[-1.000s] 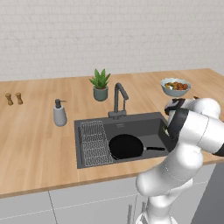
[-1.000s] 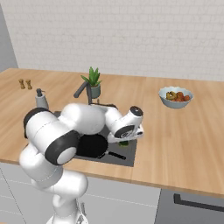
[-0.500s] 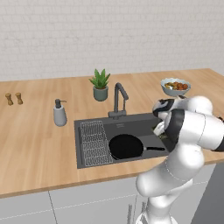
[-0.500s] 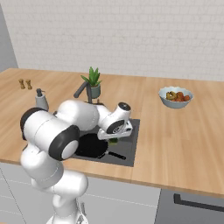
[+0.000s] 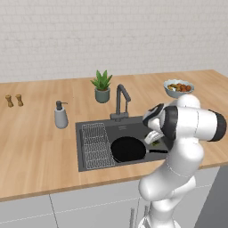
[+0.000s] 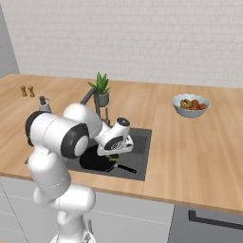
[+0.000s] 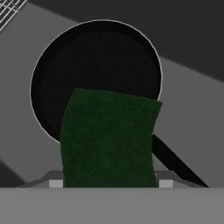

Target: Pick the pan and sponge and place them into the sink. Then turn on the water.

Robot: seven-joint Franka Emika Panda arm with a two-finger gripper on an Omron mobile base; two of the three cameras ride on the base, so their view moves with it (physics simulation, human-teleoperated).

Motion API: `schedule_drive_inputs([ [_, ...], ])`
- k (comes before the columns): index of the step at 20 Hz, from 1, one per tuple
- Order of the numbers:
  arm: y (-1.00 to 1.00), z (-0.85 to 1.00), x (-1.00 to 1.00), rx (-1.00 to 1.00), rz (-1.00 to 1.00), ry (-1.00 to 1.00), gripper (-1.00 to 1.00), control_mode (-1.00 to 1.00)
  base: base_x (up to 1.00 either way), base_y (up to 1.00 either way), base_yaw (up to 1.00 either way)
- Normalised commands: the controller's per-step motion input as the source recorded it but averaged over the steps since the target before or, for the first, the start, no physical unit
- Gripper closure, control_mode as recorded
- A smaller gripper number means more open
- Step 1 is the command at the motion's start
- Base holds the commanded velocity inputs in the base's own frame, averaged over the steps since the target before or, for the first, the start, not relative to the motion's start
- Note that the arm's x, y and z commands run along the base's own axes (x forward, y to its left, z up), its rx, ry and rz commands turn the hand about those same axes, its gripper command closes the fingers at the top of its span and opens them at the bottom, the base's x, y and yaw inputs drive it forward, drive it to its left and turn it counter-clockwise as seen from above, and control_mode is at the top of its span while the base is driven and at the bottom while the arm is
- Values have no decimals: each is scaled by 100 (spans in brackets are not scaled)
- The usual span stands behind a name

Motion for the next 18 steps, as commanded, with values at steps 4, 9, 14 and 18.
schedule_drive_inputs([
  [4, 15, -2, 46, 0, 0, 0, 100, -100, 0, 0, 0],
  [9, 5, 0, 16, 0, 0, 0, 100, -100, 0, 0, 0],
  [14, 0, -5, 5, 0, 0, 0, 100, -100, 0, 0, 0],
  [18, 1, -27, 0, 0, 0, 0, 100, -100, 0, 0, 0],
])
